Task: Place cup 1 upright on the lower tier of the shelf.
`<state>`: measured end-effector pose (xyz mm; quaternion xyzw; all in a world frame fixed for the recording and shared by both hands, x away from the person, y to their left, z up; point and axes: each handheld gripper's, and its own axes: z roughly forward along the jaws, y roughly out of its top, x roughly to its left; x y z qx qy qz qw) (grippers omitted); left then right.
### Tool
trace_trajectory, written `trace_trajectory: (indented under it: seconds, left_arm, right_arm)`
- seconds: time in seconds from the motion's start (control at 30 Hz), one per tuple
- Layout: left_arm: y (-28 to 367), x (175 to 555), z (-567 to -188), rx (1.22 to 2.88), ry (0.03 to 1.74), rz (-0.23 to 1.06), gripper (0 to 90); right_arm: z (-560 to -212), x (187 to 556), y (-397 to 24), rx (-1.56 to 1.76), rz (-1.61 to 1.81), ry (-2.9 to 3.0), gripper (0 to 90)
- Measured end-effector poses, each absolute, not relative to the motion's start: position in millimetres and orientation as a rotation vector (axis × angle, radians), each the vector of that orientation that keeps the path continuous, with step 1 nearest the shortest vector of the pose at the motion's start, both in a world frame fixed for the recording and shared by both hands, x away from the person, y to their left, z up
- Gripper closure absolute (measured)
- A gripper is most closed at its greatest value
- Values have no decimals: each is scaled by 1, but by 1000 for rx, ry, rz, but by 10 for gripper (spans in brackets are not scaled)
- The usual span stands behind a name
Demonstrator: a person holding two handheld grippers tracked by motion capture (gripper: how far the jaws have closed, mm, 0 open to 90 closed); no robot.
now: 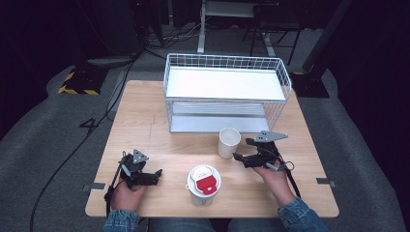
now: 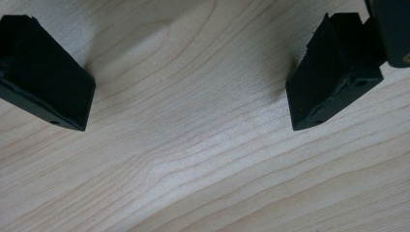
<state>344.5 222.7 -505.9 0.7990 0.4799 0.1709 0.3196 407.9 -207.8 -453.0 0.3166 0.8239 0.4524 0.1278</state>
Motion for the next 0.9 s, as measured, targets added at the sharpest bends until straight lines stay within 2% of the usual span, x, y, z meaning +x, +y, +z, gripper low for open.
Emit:
trace_trajectory:
  seconds: [0.9]
  left_arm:
    - [223, 345, -506, 2104, 1260, 452, 40]
  right_arm:
    - [-491, 435, -172, 941, 1324, 2406, 156]
